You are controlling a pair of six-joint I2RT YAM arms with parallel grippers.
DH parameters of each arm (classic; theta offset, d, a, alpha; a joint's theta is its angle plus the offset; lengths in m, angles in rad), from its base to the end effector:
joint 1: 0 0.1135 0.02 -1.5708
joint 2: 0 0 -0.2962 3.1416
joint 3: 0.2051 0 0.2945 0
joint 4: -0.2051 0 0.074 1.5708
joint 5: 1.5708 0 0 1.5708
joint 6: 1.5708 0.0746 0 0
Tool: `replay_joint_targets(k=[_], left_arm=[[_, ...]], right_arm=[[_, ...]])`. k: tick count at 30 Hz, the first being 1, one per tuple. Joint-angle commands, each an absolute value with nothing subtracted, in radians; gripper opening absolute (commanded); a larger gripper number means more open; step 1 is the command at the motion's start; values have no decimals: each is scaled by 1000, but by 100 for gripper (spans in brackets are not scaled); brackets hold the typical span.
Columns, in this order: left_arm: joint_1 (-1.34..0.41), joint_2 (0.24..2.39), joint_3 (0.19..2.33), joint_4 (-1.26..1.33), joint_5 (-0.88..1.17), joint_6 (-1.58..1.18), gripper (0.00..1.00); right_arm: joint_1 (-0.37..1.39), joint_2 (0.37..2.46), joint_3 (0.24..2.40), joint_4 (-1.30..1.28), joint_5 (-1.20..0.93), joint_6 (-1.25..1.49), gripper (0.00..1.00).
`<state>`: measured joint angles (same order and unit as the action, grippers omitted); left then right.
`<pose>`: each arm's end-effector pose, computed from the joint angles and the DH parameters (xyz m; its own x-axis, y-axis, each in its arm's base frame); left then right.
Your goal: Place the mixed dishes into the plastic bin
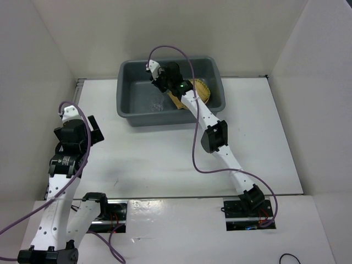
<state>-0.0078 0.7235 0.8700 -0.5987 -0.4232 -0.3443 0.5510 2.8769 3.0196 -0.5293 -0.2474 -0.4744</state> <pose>0.2025 0.0291 0.3490 -0.2890 -0.3055 -0.9073 -0.4885 0.8621 -0.1347 0.6024 0.3916 0.2362 0.0344 -0.4987 -0.8661 -0.7702 0.5390 -0.3410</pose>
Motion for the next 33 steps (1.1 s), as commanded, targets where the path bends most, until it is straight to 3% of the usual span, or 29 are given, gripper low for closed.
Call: replay_joint_targets(k=[1, 14, 17, 22, 24, 26, 27, 33], left_arm=[[-2, 730, 890, -578, -442, -356, 100], [-2, 730, 890, -588, -442, -365, 100], [-2, 730, 890, -588, -442, -365, 100], [-2, 730, 890, -588, -442, -365, 100], [-2, 721, 890, -588, -442, -365, 100], [-2, 721, 890, -588, -442, -365, 100], [-2, 721, 890, -588, -442, -365, 100], [-2, 690, 881, -568, -414, -333, 100]], right_arm=[[558, 2878, 3014, -502, -245, -525, 21], [558, 2887, 2985, -520, -265, -534, 30], [558, 2887, 3006, -529, -274, -534, 37], [558, 2887, 3123, -538, -241, -486, 61], [558, 2849, 3137, -506, -133, -414, 62], [540, 2779, 3137, -472, 38, -325, 74], [523, 2751, 3137, -524, 60, -296, 82], [367, 2580, 3137, -929, -78, -206, 96]])
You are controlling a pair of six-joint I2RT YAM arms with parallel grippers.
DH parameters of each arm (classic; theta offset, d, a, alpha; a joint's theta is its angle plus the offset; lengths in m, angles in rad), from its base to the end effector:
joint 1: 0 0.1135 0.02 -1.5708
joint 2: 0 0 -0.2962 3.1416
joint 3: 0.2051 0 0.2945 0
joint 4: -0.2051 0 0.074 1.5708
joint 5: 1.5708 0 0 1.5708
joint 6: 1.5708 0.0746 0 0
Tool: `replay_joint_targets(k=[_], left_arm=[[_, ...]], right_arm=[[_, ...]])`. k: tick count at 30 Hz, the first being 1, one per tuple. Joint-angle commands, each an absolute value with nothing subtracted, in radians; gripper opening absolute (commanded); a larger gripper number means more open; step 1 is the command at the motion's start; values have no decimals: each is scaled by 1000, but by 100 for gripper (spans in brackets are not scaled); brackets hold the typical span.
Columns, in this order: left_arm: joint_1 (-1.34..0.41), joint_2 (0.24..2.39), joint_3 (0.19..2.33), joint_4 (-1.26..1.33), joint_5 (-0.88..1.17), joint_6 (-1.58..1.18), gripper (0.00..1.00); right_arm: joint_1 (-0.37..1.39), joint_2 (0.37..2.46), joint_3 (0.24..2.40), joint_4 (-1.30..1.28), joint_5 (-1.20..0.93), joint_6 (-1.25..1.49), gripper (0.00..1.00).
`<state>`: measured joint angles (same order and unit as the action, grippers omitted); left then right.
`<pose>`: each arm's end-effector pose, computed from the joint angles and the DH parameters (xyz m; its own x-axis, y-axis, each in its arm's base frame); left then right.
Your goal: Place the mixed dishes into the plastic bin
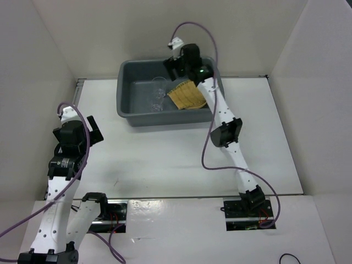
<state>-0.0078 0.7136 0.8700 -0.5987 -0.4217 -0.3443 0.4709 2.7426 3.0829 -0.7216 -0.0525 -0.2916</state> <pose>0.2002 0.0290 0.3507 -0.2804 -0.3058 -0.9099 -0.4860 0.8627 -0.1401 0.6065 0.3131 0.3261 -0.1749 -0.4112 -0.8946 -0.5708 0.7827 -0.2481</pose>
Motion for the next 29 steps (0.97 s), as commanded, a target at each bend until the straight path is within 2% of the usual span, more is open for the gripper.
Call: replay_joint_targets(k=[1, 3, 5, 10, 12, 15, 16, 18, 22, 25, 29], left_arm=[[-2, 678, 871, -558, -405, -333, 100], [-2, 678, 871, -558, -391, -321, 100], [-2, 678, 871, -549, -370, -310, 100], [-2, 687, 871, -549, -327, -288, 100], [-2, 687, 871, -540, -313, -288, 100], [-2, 660, 871, -540, -313, -288, 100], [-2, 644, 871, -540, -313, -288, 100], [-2, 596, 871, -540, -304, -288, 100], [-2, 545, 861, -540, -259, -264, 100], [-2, 534, 861, -540, -250, -264, 100], [-2, 523, 861, -540, -230, -255, 100]], right_arm=[[347, 2580, 3137, -1047, -107, -206, 98], [290, 2527, 3105, -1147, -126, -198, 98], [267, 2429, 2888, -1134, -126, -236, 98], [118, 2161, 2690, -1200, -267, -288, 98], [68, 1979, 2364, -1200, -278, -288, 98], [-21, 1777, 2096, -1200, -357, -324, 98], [-41, 1658, 1942, -1200, -357, -345, 98], [-96, 1565, 1756, -1200, -357, -357, 98], [-202, 1393, 1542, -1200, -399, -396, 98], [-202, 1258, 1392, -1166, -399, -406, 98], [-202, 1155, 1382, -1141, -376, -373, 98]])
